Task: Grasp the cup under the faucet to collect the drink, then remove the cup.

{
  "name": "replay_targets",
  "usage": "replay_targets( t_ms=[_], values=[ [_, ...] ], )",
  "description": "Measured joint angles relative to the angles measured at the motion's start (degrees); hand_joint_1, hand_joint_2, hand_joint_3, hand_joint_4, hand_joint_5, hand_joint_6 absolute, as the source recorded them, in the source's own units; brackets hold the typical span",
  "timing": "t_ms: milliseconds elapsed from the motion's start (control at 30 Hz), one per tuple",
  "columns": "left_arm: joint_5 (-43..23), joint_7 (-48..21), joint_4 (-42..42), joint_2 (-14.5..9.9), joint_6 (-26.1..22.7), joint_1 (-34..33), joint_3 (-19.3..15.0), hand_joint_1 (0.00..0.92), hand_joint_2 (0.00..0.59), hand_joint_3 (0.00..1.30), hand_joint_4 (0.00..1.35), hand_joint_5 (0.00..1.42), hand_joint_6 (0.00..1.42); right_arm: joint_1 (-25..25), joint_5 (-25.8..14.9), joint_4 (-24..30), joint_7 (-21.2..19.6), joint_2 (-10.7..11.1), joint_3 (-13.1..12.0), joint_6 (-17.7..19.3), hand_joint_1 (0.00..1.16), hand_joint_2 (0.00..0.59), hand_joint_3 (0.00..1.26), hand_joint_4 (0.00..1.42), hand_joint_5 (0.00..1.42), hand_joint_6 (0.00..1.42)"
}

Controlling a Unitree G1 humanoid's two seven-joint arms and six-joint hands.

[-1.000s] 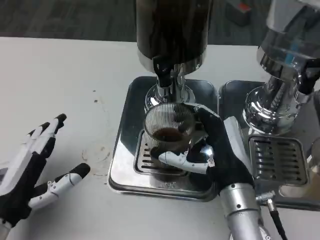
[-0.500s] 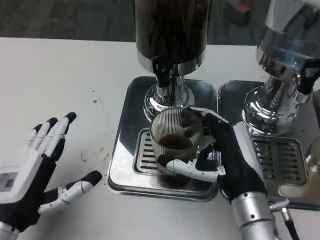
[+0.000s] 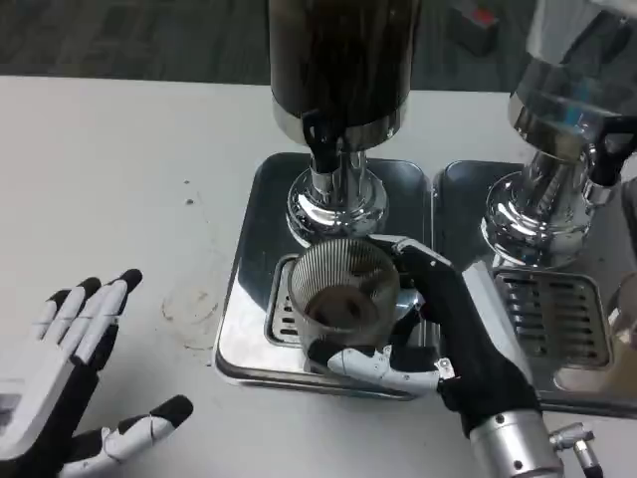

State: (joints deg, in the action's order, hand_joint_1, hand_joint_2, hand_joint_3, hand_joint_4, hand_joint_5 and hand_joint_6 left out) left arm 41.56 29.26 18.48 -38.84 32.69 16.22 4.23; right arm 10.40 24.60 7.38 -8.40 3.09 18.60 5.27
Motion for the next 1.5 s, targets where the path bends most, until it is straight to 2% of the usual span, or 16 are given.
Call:
replay_targets(
  t_ms=[133,200,300,600,800,1500],
  values=[
    [1.8,0.1,-1.7,-0.8,0.2,2.4,-0.1,0.0,0.146,0.0,0.0,0.0,0.0,1.1,-0.4,2.5,2.3,0.9,0.3,0.0,1.12,0.185,0.53,0.61,0.76,0.99],
    [2.0,0.4,-2.9,-1.0,0.3,4.1,-0.1,0.0,0.148,0.0,0.0,0.0,0.0,2.2,-0.8,5.4,4.1,2.0,0.4,0.1,1.12,0.185,0.53,0.61,0.76,0.99],
    [2.3,2.1,-3.9,-0.9,0.6,6.2,-0.6,0.0,0.146,0.0,0.0,0.0,0.0,3.2,-1.1,7.4,4.9,2.4,0.7,0.1,1.12,0.185,0.53,0.61,0.76,0.99],
    [3.7,4.0,-7.2,0.5,0.0,11.0,-1.2,0.0,0.145,0.0,0.0,0.0,0.0,6.2,-1.1,10.5,7.4,4.1,2.4,0.3,1.11,0.185,0.53,0.62,0.76,0.99],
    [3.9,4.1,-8.5,0.5,-0.1,12.8,-2.1,0.0,0.149,0.0,0.0,0.0,0.0,7.6,-2.2,13.7,9.4,4.6,1.8,0.1,1.11,0.185,0.53,0.62,0.76,0.99],
    [3.8,4.0,-9.9,1.5,-0.9,14.1,-3.0,0.0,0.15,0.0,0.0,0.0,0.0,9.0,-2.2,15.0,10.3,4.4,1.6,-0.4,1.11,0.185,0.53,0.62,0.77,0.99]
  ],
)
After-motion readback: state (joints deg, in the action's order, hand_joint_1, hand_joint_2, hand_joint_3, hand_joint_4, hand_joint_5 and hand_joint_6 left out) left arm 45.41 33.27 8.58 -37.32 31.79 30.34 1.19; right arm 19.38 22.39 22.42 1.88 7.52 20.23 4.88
